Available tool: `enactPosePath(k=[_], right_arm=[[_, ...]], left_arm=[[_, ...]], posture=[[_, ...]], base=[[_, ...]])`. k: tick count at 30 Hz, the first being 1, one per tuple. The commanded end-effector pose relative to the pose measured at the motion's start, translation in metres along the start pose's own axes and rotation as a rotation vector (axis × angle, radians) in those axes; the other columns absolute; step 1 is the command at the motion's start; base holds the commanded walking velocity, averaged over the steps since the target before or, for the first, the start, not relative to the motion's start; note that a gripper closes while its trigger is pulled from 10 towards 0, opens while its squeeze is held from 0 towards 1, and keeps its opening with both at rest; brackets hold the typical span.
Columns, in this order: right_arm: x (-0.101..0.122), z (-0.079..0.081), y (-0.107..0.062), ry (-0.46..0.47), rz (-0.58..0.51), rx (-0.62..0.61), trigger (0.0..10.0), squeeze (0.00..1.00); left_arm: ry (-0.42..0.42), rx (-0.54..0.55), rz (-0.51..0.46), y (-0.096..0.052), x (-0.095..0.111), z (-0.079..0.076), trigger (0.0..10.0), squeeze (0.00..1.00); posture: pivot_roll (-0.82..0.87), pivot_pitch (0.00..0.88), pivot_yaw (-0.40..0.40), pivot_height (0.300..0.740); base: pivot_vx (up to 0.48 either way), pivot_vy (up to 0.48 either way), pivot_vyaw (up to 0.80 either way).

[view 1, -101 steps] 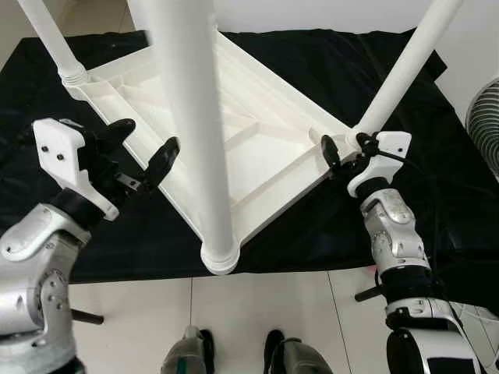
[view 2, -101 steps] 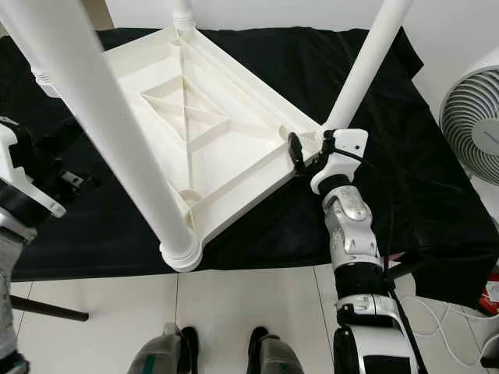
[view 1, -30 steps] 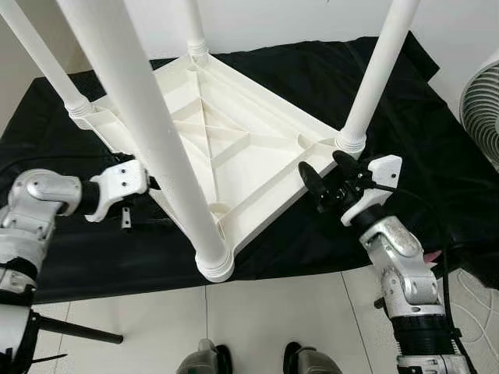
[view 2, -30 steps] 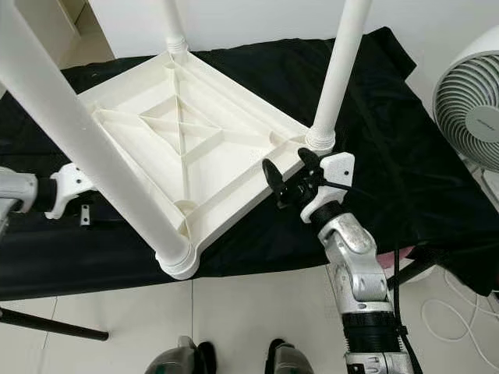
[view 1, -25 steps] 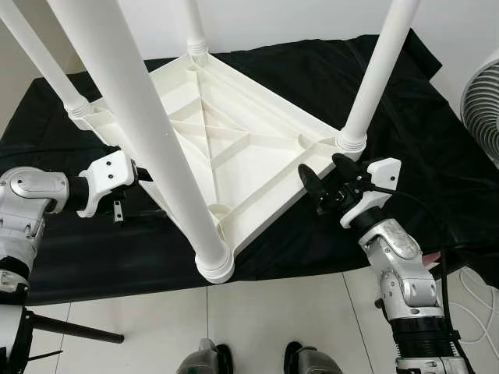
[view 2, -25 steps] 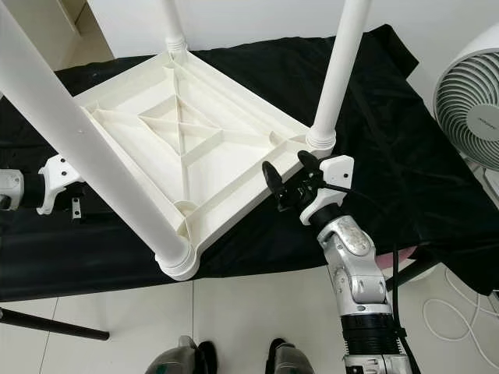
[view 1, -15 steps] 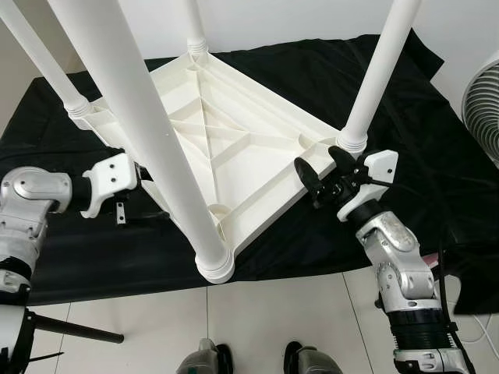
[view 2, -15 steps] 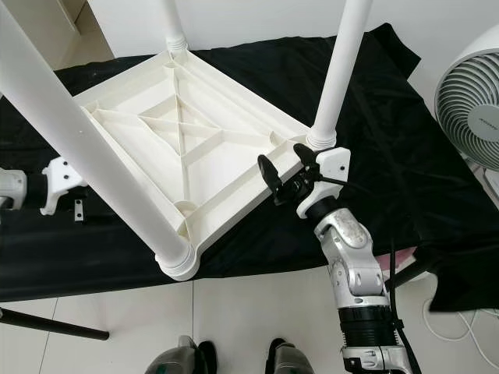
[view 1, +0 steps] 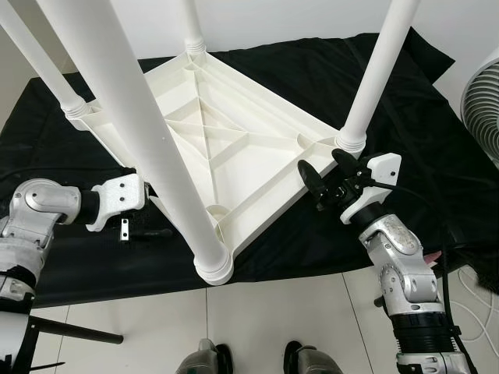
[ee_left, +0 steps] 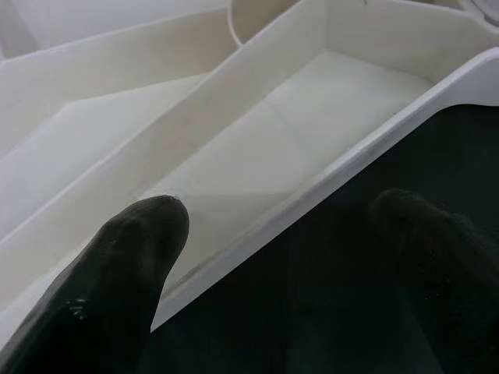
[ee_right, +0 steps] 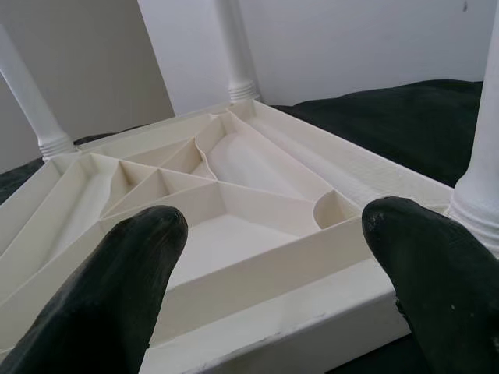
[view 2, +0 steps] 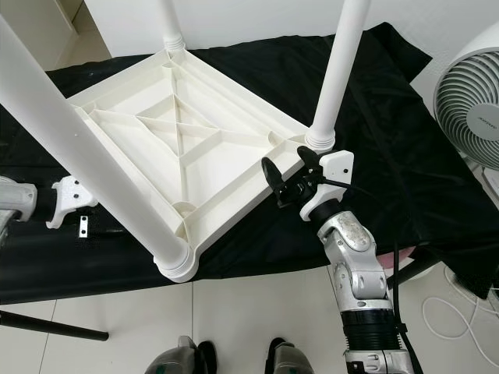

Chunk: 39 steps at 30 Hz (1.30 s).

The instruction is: Building children table

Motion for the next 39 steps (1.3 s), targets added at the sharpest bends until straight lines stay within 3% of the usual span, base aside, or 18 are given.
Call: enactPosePath(k=[1, 9, 10, 13, 14, 25, 36, 39], right_arm=[[0.000, 0.003, -0.001, 0.005, 0.004, 0.006, 10.0, 0.00], [0.000, 0.003, -0.002, 0.004, 0.006, -0.002, 10.0, 0.00], [0.000, 0.002, -0.004, 0.001, 0.008, -0.011, 10.0, 0.00], [0.000, 0.001, -0.005, 0.000, 0.009, -0.014, 10.0, 0.00], [0.000, 0.001, -0.006, -0.001, 0.011, -0.017, 10.0, 0.00], [0.000, 0.002, -0.007, 0.000, 0.013, -0.028, 10.0, 0.00], [0.000, 0.002, -0.005, 0.008, 0.009, -0.036, 10.0, 0.00], [0.000, 0.002, -0.004, 0.006, 0.009, -0.032, 10.0, 0.00]], left_arm=[[0.000, -0.090, 0.045, 0.003, -0.007, -0.009, 10.0, 0.00], [-0.022, -0.094, 0.041, 0.013, -0.005, -0.005, 10.0, 0.00], [-0.055, -0.084, 0.020, 0.015, -0.002, 0.000, 3.8, 0.00], [-0.063, -0.081, 0.014, 0.016, 0.000, 0.002, 3.8, 0.00], [-0.070, -0.075, 0.012, 0.016, 0.000, 0.003, 0.0, 0.00], [-0.137, -0.001, -0.069, 0.014, 0.010, 0.017, 0.0, 0.00], [-0.165, 0.012, -0.113, 0.013, 0.012, 0.018, 0.0, 0.00], [-0.197, 0.058, -0.129, 0.010, 0.010, 0.021, 0.0, 0.00]], posture=[[-0.09, 0.172, 0.138, 0.740], [-0.10, 0.177, 0.146, 0.740], [-0.10, 0.179, 0.151, 0.740], [-0.10, 0.179, 0.151, 0.740], [-0.11, 0.180, 0.152, 0.740], [-0.11, 0.169, 0.153, 0.740], [-0.11, 0.158, 0.145, 0.740], [-0.12, 0.150, 0.142, 0.740]], base=[[0.000, 0.000, 0.00], [0.000, 0.000, 0.00], [0.000, 0.000, 0.00], [0.000, 0.000, 0.00], [0.000, 0.000, 0.00], [0.000, 0.000, 0.00], [0.000, 0.000, 0.00], [0.000, 0.000, 0.00]])
Point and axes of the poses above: a point about 5 cm out from each wrist's last joint towards the gripper, its own y axis pointing out of the wrist towards the gripper, its own x axis along the axis of the wrist's last joint, z = x × y, the point moved 3 cm from there along y, pointing out of the wrist towards the gripper, and after that the axes turned 10 degrees about -y, right-handed, at the moved point
